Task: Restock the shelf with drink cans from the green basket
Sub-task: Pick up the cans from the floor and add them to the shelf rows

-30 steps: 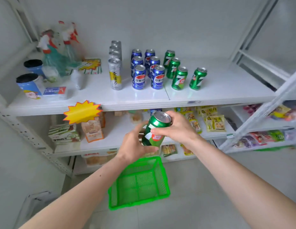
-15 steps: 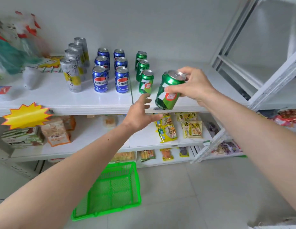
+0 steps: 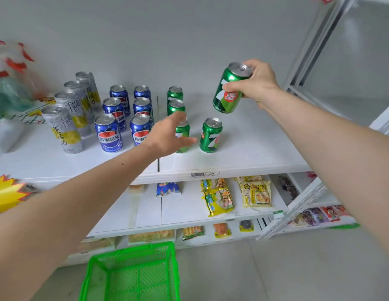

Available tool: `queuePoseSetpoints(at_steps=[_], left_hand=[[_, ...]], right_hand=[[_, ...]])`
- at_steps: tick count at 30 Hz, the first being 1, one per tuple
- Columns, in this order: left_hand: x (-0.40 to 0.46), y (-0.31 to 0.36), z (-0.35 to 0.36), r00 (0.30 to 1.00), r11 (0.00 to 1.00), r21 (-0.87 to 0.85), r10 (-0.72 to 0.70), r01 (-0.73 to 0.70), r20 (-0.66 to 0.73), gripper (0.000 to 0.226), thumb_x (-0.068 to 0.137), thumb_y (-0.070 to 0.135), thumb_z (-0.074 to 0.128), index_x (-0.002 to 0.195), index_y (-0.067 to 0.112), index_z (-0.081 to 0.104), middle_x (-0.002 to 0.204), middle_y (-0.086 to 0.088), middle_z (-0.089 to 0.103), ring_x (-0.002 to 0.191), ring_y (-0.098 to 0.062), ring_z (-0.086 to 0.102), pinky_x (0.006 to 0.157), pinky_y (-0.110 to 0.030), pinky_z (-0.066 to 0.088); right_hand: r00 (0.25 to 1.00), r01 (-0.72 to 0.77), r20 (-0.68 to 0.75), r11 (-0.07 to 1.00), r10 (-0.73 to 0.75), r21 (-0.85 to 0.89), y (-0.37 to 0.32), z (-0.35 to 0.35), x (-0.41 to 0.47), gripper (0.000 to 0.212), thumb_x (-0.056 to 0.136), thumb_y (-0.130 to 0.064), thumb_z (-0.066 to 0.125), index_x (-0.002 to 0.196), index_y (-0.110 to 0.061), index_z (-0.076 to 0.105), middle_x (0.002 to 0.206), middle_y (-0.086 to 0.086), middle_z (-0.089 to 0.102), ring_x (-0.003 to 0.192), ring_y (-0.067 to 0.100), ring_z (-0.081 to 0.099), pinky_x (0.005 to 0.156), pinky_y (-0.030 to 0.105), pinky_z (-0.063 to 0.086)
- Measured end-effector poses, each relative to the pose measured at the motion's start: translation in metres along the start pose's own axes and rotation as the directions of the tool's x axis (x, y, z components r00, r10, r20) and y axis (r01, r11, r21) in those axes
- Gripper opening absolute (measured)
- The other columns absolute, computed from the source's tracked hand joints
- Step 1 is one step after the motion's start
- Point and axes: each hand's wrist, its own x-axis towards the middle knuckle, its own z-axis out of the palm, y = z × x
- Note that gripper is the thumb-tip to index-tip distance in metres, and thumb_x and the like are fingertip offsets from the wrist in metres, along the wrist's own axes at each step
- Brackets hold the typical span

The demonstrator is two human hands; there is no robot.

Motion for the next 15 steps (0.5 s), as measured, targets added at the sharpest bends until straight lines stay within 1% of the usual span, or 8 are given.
queuePoseSetpoints(at_steps=[2,3,9,11,15], left_hand=[[0.016,0.004,0.001,1.000,0.999,0.038,-0.013,0.013,-0.013,0.079,0.076,0.042,0.075,0.141,0.018,0.038,0.140,0.000,0.051,0.127,-0.021,0.049,0.105,-0.034,0.039],[0.024,0.007,0.002,1.000,0.998,0.056,-0.019,0.020,-0.020,0.079,0.076,0.042,0.075,0.141,0.018,0.038,0.140,0.000,0.050,0.126,-0.022,0.049,0.104,-0.034,0.039],[0.066,0.018,0.017,0.997,0.985,0.164,-0.048,0.057,-0.055,0.083,0.075,0.045,0.076,0.142,0.018,0.036,0.142,-0.002,0.049,0.130,-0.023,0.043,0.108,-0.036,0.036],[0.077,0.020,0.026,0.995,0.980,0.181,-0.065,0.079,-0.079,0.083,0.075,0.044,0.076,0.143,0.018,0.036,0.141,-0.004,0.049,0.130,-0.024,0.044,0.107,-0.037,0.037],[0.093,0.017,0.040,0.989,0.970,0.213,-0.093,0.116,-0.116,0.083,0.074,0.043,0.077,0.142,0.017,0.037,0.140,-0.006,0.049,0.128,-0.025,0.045,0.105,-0.037,0.039]], right_hand=[[1.000,-0.001,0.017,1.000,0.001,-0.001,0.003,0.003,0.023,0.098,0.026,-0.042,0.086,0.119,-0.021,0.062,0.115,0.001,0.065,0.102,0.019,0.066,0.083,0.042,0.059],[0.999,0.001,0.032,1.000,0.000,-0.005,0.005,0.005,0.034,0.094,0.029,-0.040,0.088,0.118,-0.022,0.062,0.115,0.001,0.066,0.102,0.019,0.066,0.084,0.042,0.059],[0.986,-0.009,0.167,1.000,0.014,-0.027,0.027,0.028,0.082,0.058,0.056,-0.027,0.092,0.104,-0.023,0.060,0.113,0.002,0.066,0.100,0.021,0.066,0.078,0.041,0.061],[0.976,-0.012,0.218,0.999,0.019,-0.036,0.038,0.039,0.094,0.054,0.060,-0.026,0.091,0.103,-0.023,0.059,0.113,0.002,0.065,0.101,0.021,0.065,0.079,0.040,0.060],[0.952,0.009,0.304,0.995,0.023,-0.103,0.065,0.066,0.112,0.055,0.061,-0.026,0.090,0.104,-0.021,0.056,0.112,0.004,0.065,0.101,0.023,0.064,0.083,0.043,0.059]])
